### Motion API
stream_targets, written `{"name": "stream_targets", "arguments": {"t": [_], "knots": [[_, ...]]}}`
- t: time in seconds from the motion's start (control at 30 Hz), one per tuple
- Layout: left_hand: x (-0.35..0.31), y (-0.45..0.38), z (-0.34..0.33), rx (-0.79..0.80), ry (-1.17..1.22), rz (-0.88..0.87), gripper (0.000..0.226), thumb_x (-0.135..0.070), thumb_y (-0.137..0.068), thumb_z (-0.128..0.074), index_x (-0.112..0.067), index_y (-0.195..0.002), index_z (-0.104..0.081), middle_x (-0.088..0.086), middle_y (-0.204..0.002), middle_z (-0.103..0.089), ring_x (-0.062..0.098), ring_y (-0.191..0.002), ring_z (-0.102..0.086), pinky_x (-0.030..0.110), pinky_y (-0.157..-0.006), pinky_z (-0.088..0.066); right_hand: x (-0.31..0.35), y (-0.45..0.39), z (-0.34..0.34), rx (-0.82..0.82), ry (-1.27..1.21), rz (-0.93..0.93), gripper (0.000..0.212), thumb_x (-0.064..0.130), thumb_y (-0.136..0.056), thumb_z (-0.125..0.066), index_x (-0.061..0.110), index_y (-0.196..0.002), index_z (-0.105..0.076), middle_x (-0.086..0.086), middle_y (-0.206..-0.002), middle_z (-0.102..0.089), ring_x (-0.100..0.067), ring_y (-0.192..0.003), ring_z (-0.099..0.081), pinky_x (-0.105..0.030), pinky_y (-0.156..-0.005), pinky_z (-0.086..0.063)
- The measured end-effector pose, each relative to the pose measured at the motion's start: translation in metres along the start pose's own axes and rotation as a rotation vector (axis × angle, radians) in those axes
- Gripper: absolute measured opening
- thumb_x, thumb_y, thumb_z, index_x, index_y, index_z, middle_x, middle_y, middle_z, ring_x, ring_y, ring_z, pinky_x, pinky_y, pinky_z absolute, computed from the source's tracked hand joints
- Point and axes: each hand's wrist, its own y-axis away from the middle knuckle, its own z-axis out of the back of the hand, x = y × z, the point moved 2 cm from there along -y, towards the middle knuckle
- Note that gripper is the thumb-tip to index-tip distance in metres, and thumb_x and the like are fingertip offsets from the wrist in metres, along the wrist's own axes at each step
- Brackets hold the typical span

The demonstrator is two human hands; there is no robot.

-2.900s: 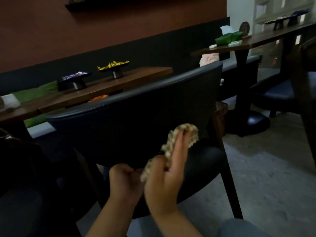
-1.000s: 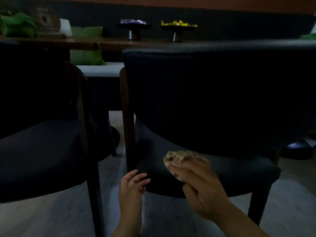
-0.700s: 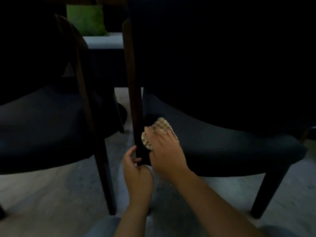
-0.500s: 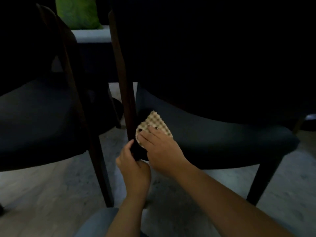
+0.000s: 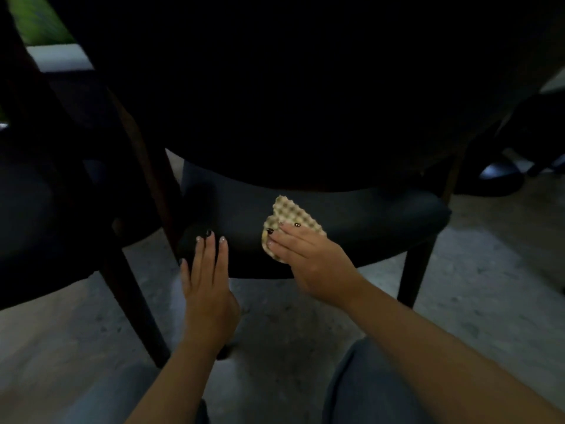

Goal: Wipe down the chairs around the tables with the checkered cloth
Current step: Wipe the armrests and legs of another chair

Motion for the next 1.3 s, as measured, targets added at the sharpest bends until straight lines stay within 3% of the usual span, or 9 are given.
{"name": "stream_targets", "arguments": {"t": [0.1,0.4,0.63,0.7,0.83,1.03,1.1,1.2,1.3], "knots": [[-0.001,0.003,-0.002,0.047,-0.005,-0.006,0.079,-0.005,-0.068,-0.027,0.003,-0.146,-0.031,0.022,-0.155,-0.026,0.032,-0.146,-0.012,0.063,-0.113,-0.018,-0.029,0.028,0.014,-0.013,0.050,-0.055,0.038,0.004,-0.086,-0.043,0.003,-0.115,-0.067,-0.012,-0.123,-0.064,-0.029,-0.118,-0.059,-0.044,-0.102,-0.046],[-0.010,0.003,0.000,0.075,0.012,0.030,0.083,0.015,-0.068,-0.049,0.010,-0.147,-0.023,0.027,-0.155,-0.020,0.040,-0.146,-0.009,0.065,-0.112,-0.016,-0.114,0.107,0.046,-0.013,0.104,-0.246,0.044,-0.004,-0.087,-0.040,-0.001,-0.127,-0.057,-0.018,-0.135,-0.054,-0.031,-0.131,-0.045,-0.049,-0.109,-0.036],[-0.008,0.008,0.003,0.005,0.321,0.112,0.076,0.012,-0.079,-0.048,0.002,-0.150,-0.022,0.010,-0.161,-0.006,0.025,-0.149,0.001,0.040,-0.122,-0.005,-0.135,0.115,0.049,-0.610,-0.337,-1.277,0.038,0.001,-0.093,-0.047,0.008,-0.127,-0.060,-0.005,-0.134,-0.057,-0.012,-0.127,-0.048,-0.024,-0.111,-0.032],[-0.007,0.008,0.007,-0.032,0.346,0.184,0.081,0.018,-0.077,-0.054,0.002,-0.150,-0.021,0.012,-0.161,-0.005,0.023,-0.149,-0.001,0.017,-0.118,0.001,-0.141,0.103,0.048,-0.821,-0.517,-1.492,0.027,0.016,-0.097,-0.045,0.016,-0.113,-0.068,0.000,-0.113,-0.066,-0.011,-0.106,-0.058,-0.022,-0.093,-0.045],[0.001,0.008,0.018,-0.118,0.374,0.299,0.079,0.021,-0.076,-0.052,0.005,-0.148,-0.022,0.021,-0.157,-0.012,0.029,-0.143,-0.011,0.001,-0.108,0.001,-0.143,0.097,0.044,-1.019,-0.589,-1.733,0.035,0.019,-0.096,-0.042,0.021,-0.062,-0.050,0.005,-0.065,-0.050,-0.012,-0.063,-0.046,-0.028,-0.059,-0.038],[0.035,-0.002,0.022,0.061,0.631,0.568,0.077,0.017,-0.082,-0.053,-0.017,-0.148,-0.031,0.011,-0.147,-0.035,0.025,-0.131,-0.043,0.048,-0.106,-0.043,-0.112,0.092,0.027,-1.145,-0.956,-1.932,0.028,0.027,-0.099,-0.039,0.012,-0.101,-0.062,-0.002,-0.069,-0.054,-0.014,-0.052,-0.052,-0.023,-0.044,-0.042],[0.045,-0.005,0.024,0.033,0.696,0.591,0.069,0.013,-0.085,-0.055,-0.020,-0.144,-0.039,0.006,-0.142,-0.045,0.019,-0.125,-0.049,0.038,-0.101,-0.048,-0.089,0.081,0.020,-1.010,-0.946,-1.895,0.034,0.019,-0.100,-0.034,0.002,-0.117,-0.058,0.000,-0.069,-0.049,-0.012,-0.056,-0.049,-0.026,-0.051,-0.044],[0.058,-0.009,0.027,-0.028,0.790,0.680,0.055,0.012,-0.086,-0.055,-0.016,-0.133,-0.052,0.001,-0.128,-0.059,0.013,-0.116,-0.057,0.013,-0.084,-0.046,-0.047,0.064,0.010,-0.948,-0.978,-1.900,0.028,0.014,-0.099,-0.030,0.012,-0.081,-0.051,0.002,-0.065,-0.042,-0.010,-0.051,-0.044,-0.022,-0.049,-0.041],[0.067,-0.011,0.025,-0.001,0.873,0.762,0.054,0.020,-0.084,-0.047,-0.011,-0.126,-0.059,0.001,-0.112,-0.066,0.013,-0.107,-0.062,0.011,-0.078,-0.047,-0.009,0.048,-0.003,-1.144,-1.289,-1.978,0.030,0.013,-0.101,-0.034,0.013,-0.076,-0.051,0.000,-0.057,-0.047,-0.009,-0.040,-0.047,-0.013,-0.037,-0.037]]}}
